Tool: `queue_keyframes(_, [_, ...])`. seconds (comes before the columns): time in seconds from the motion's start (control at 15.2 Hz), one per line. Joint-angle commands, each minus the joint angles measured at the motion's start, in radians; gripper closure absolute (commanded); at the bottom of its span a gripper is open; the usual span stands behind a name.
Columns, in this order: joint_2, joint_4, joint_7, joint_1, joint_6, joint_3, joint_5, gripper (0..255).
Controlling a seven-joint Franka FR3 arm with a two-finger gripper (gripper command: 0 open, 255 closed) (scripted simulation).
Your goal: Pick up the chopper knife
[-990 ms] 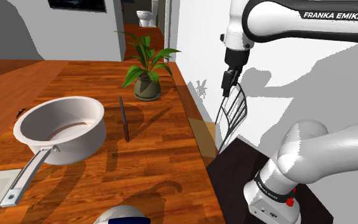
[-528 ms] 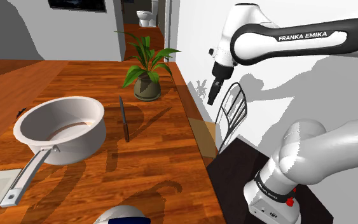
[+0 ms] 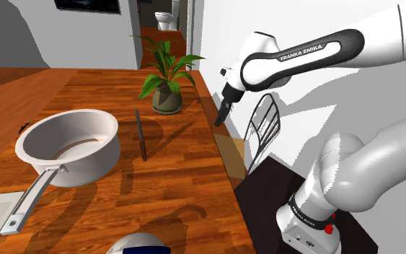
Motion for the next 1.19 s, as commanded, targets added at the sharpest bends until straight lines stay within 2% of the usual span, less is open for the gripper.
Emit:
queue_keyframes(0.0, [0.083,0.009,-0.102,0.068,0.111,-0.056,0.075,0])
queue_keyframes(0.13, [0.156,0.027,-0.219,0.151,0.193,-0.118,0.175,0])
queue_keyframes(0.26, [0.230,0.057,-0.362,0.252,0.258,-0.190,0.308,0])
queue_keyframes(0.46, [0.348,0.128,-0.634,0.410,0.305,-0.298,0.582,0])
queue_keyframes(0.59, [0.435,0.191,-0.833,0.485,0.293,-0.345,0.790,0])
queue_keyframes(0.73, [0.523,0.260,-1.011,0.513,0.252,-0.356,0.978,0])
queue_keyframes(0.86, [0.605,0.327,-1.155,0.509,0.199,-0.342,1.127,0])
queue_keyframes(1.12, [0.744,0.454,-1.360,0.479,0.089,-0.298,1.334,0])
